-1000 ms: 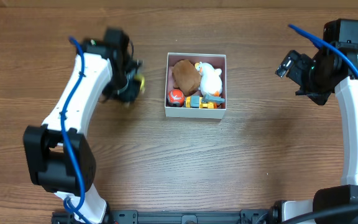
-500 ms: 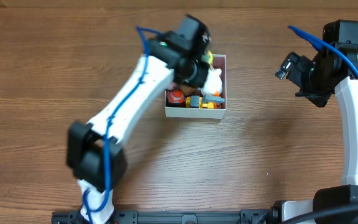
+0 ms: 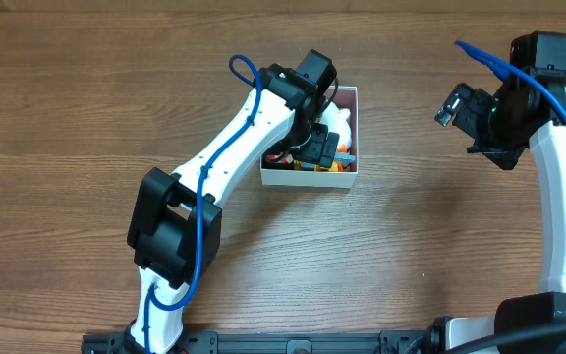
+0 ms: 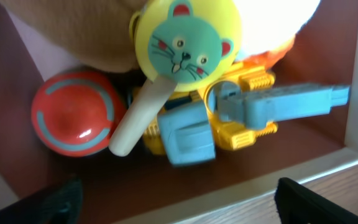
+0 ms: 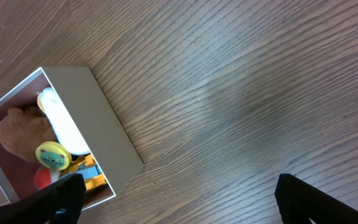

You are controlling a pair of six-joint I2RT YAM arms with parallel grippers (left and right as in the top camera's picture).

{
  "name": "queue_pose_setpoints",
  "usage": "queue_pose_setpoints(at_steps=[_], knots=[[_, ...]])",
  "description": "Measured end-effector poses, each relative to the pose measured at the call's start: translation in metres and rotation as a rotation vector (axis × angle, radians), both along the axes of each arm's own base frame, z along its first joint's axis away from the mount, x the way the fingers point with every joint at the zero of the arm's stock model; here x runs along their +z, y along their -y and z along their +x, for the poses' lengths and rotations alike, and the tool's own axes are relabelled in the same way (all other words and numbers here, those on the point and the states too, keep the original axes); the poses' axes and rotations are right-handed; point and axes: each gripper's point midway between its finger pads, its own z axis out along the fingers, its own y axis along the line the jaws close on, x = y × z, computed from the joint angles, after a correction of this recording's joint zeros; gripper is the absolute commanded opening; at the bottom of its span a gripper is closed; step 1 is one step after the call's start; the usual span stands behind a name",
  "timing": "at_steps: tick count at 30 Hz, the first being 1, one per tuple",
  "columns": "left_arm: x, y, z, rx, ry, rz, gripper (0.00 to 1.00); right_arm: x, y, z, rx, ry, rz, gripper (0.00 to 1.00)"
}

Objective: Pack container

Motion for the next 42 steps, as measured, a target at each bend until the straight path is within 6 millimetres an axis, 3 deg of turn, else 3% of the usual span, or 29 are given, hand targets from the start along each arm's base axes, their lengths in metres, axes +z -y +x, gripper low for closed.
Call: queue_pose_setpoints(at_steps=[2, 4, 8, 11, 13, 15, 17, 18, 21, 24, 26, 33, 42], knots=[[0.003, -0.004, -0.005, -0.020, -0.018, 0.016, 1.00, 0.000, 0.000, 0.000, 0.000, 0.000, 0.000, 1.00], [0.020, -0.005, -0.006, -0.057, -0.012, 0.022, 1.00, 0.000, 0.000, 0.000, 0.000, 0.000, 0.001, 0.99], [0.071, -0.010, 0.008, -0.088, 0.089, 0.025, 1.00, 0.004, -0.002, 0.009, 0.051, 0.047, -0.007, 1.00], [0.127, -0.037, 0.020, -0.054, 0.224, 0.049, 1.00, 0.021, -0.009, 0.021, 0.144, 0.154, -0.014, 1.00], [0.159, -0.059, 0.022, -0.016, 0.305, 0.056, 1.00, 0.046, -0.013, 0.021, 0.180, 0.253, -0.030, 1.00], [0.209, -0.100, 0.018, 0.067, 0.433, 0.058, 1.00, 0.094, -0.018, 0.008, 0.223, 0.422, -0.062, 1.00], [0.262, -0.143, 0.005, 0.164, 0.577, 0.053, 1.00, 0.145, -0.023, -0.018, 0.256, 0.592, -0.099, 1.00], [0.297, -0.171, -0.012, 0.231, 0.675, 0.048, 1.00, 0.179, -0.027, -0.044, 0.265, 0.709, -0.122, 1.00], [0.337, -0.205, -0.047, 0.308, 0.788, 0.042, 1.00, 0.217, -0.031, -0.083, 0.272, 0.850, -0.155, 1.00], [0.342, -0.229, -0.080, 0.354, 0.786, 0.090, 1.00, 0.236, -0.035, -0.111, 0.278, 0.930, -0.172, 1.00], [0.335, -0.233, -0.084, 0.355, 0.754, 0.117, 1.00, 0.235, -0.036, -0.119, 0.280, 0.929, -0.174, 1.00], [0.280, -0.230, -0.058, 0.337, 0.602, 0.206, 1.00, 0.220, -0.036, -0.124, 0.285, 0.860, -0.160, 1.00], [0.269, -0.229, -0.050, 0.331, 0.568, 0.225, 1.00, 0.214, -0.036, -0.127, 0.287, 0.835, -0.156, 1.00]])
